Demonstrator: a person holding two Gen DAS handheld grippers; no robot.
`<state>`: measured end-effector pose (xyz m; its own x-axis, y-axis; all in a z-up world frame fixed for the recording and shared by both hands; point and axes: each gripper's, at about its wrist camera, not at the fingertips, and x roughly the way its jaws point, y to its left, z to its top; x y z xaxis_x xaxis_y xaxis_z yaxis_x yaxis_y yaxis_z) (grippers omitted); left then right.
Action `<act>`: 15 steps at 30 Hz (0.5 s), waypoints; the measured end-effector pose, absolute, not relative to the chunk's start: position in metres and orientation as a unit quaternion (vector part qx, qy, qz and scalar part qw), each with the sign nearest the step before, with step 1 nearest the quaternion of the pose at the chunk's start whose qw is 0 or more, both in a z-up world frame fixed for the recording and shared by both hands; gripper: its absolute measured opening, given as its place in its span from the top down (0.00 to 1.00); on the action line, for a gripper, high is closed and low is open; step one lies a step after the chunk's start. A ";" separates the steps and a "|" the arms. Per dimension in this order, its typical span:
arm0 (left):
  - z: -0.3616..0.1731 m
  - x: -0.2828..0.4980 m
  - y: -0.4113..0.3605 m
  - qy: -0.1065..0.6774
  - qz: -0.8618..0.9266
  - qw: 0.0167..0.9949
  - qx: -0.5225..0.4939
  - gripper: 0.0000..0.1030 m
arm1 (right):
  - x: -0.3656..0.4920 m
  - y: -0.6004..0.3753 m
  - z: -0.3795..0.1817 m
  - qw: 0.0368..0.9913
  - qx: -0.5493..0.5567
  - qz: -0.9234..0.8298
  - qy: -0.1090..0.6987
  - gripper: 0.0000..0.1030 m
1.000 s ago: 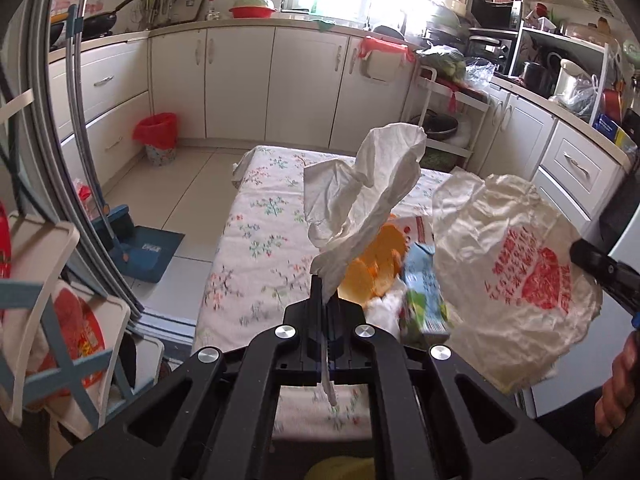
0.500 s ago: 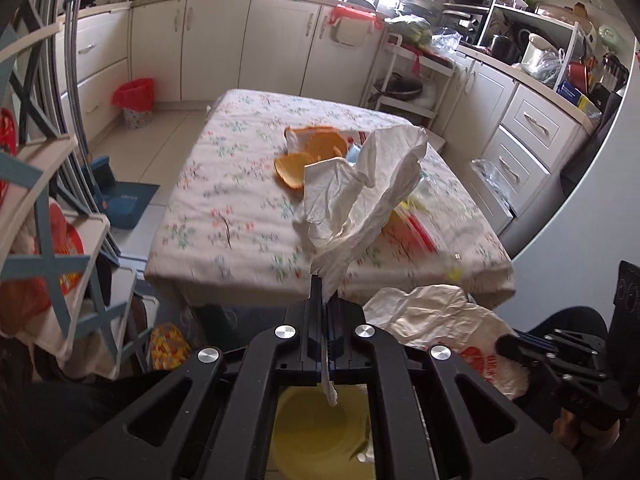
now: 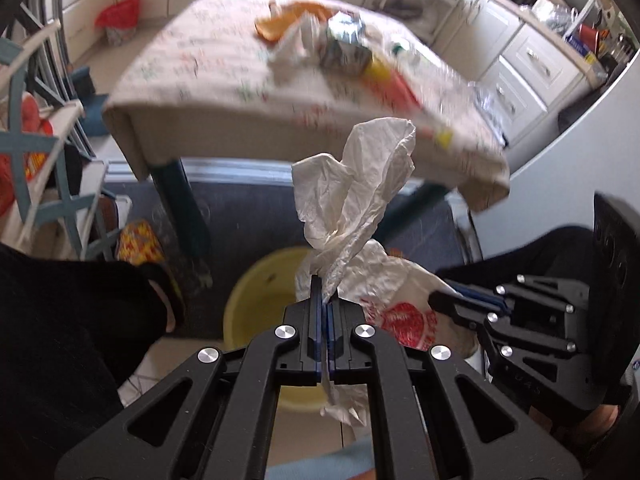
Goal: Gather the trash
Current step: 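Carry the tissue and plastic bag down to the yellow basin with both grippers, then open both grippers to drop the tissue and bag into the yellow basin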
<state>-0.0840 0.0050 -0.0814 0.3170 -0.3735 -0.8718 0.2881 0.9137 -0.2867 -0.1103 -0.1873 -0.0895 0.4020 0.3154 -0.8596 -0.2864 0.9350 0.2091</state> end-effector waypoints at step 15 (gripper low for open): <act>-0.084 -0.100 -0.008 0.551 -0.178 0.815 0.019 0.47 | -0.119 -0.196 -0.093 0.834 0.039 0.168 0.524 0.51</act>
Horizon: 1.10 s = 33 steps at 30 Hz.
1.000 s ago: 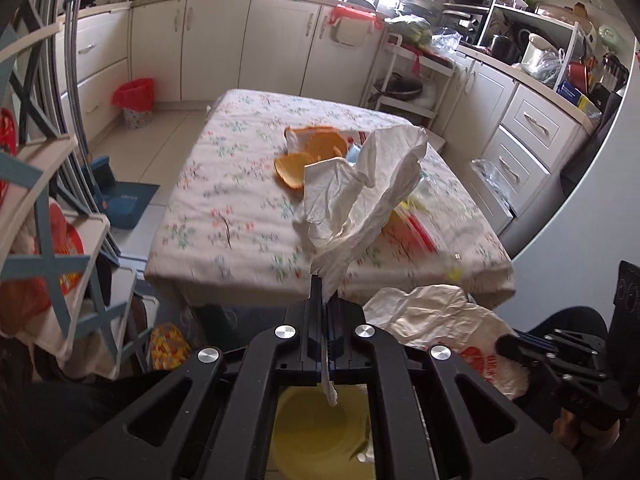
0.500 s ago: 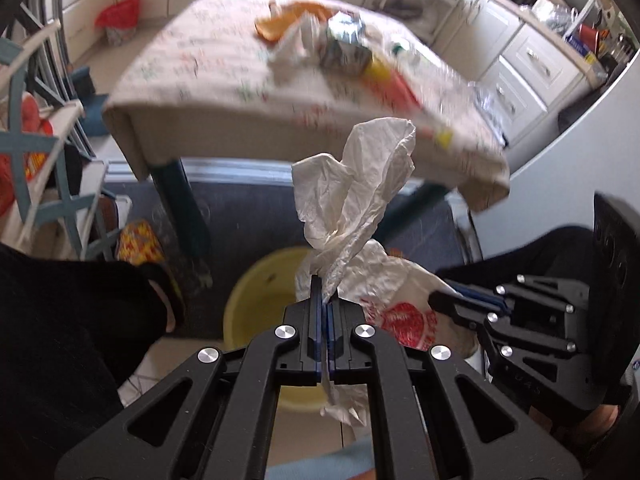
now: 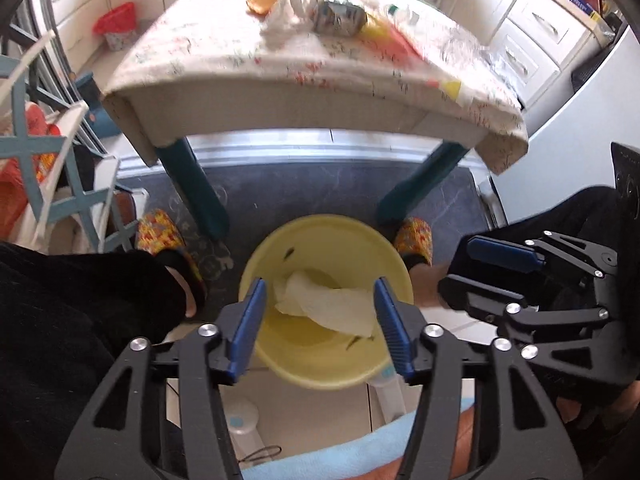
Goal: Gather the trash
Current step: 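Open both grippers to drop the tissue and bag into the yellow basin, then grasp the crumpled tissue with the left gripper while the right grasps the clear bottle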
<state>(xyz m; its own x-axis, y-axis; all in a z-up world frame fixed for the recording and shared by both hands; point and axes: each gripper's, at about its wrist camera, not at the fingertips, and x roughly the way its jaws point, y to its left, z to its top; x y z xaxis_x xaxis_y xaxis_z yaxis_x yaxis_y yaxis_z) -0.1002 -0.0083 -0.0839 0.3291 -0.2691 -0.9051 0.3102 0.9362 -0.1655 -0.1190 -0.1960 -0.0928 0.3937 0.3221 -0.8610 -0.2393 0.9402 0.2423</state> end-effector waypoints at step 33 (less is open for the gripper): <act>-0.027 -0.107 0.003 0.387 -0.111 0.915 0.038 0.25 | -0.129 -0.236 -0.038 0.921 0.107 0.098 0.362 0.33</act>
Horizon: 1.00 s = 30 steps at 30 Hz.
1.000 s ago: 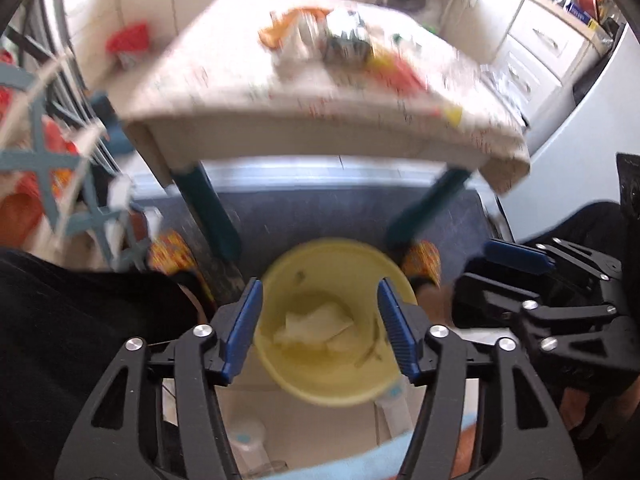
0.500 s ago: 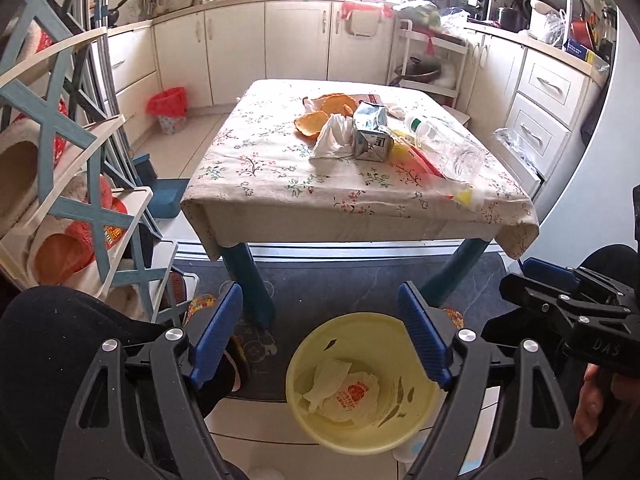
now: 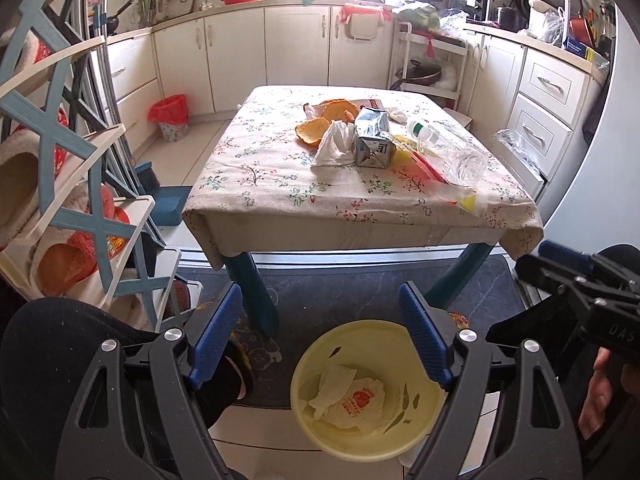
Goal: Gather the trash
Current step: 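Grasp the crumpled tissue with the left gripper while the right grasps the clear bottle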
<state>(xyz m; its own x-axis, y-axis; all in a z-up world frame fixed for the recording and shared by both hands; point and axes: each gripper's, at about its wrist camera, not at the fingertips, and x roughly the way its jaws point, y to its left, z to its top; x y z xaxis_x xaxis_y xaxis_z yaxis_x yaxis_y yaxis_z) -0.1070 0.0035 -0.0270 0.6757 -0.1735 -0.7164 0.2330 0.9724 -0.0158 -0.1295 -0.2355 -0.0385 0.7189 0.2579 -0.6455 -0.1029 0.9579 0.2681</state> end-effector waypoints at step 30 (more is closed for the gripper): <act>-0.023 0.054 -0.023 0.399 -0.088 0.912 0.047 0.22 | 0.013 -0.281 -0.024 0.915 0.090 0.032 0.392 0.29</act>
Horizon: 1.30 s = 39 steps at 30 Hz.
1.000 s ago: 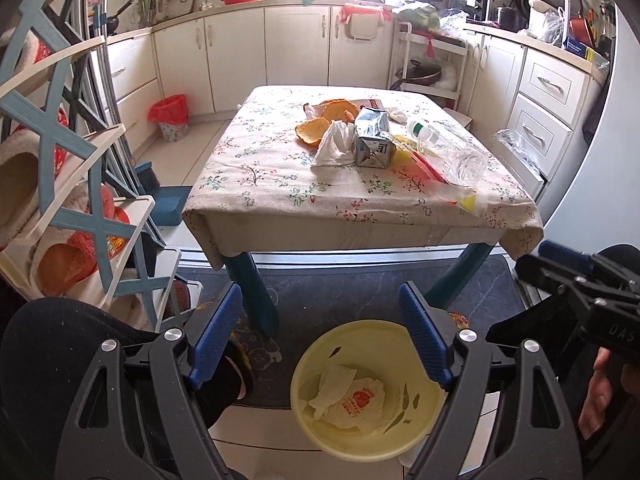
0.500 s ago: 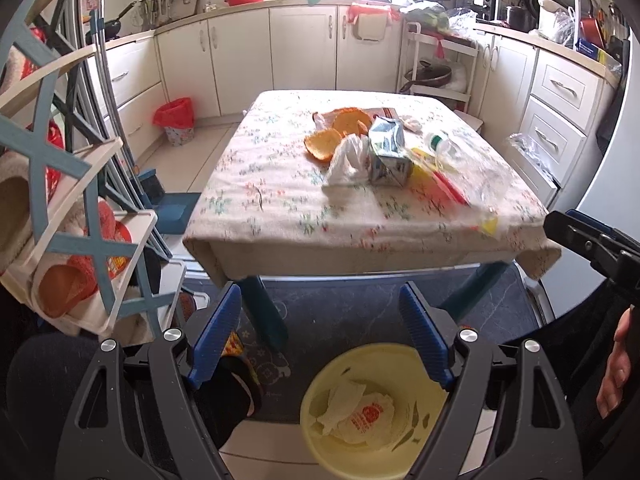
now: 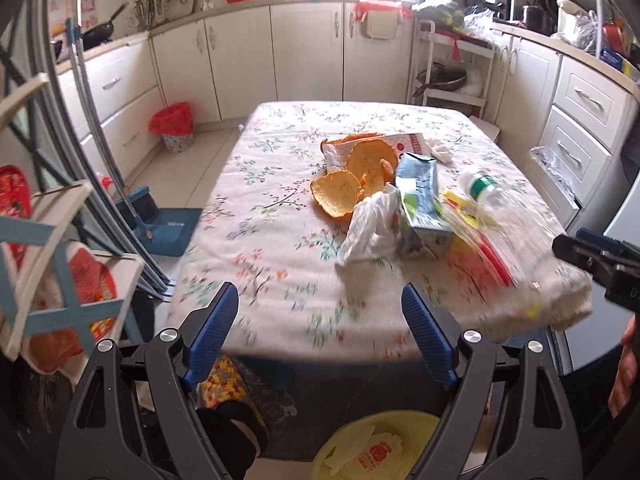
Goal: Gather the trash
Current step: 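Grasp the crumpled tissue with the left gripper while the right grasps the clear bottle, then lift the tissue and clear bottle and carry both toward the yellow basin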
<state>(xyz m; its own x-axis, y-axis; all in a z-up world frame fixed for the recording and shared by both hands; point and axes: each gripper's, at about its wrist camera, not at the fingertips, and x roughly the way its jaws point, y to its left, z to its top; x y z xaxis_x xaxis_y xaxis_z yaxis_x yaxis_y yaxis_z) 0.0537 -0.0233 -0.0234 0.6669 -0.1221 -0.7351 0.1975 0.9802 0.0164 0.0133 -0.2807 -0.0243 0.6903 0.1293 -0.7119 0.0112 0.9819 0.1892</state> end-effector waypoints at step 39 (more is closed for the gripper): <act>-0.017 0.113 -0.002 0.408 -0.110 0.904 -0.061 0.96 | 0.052 -0.348 -0.041 0.872 0.324 0.063 0.361 0.48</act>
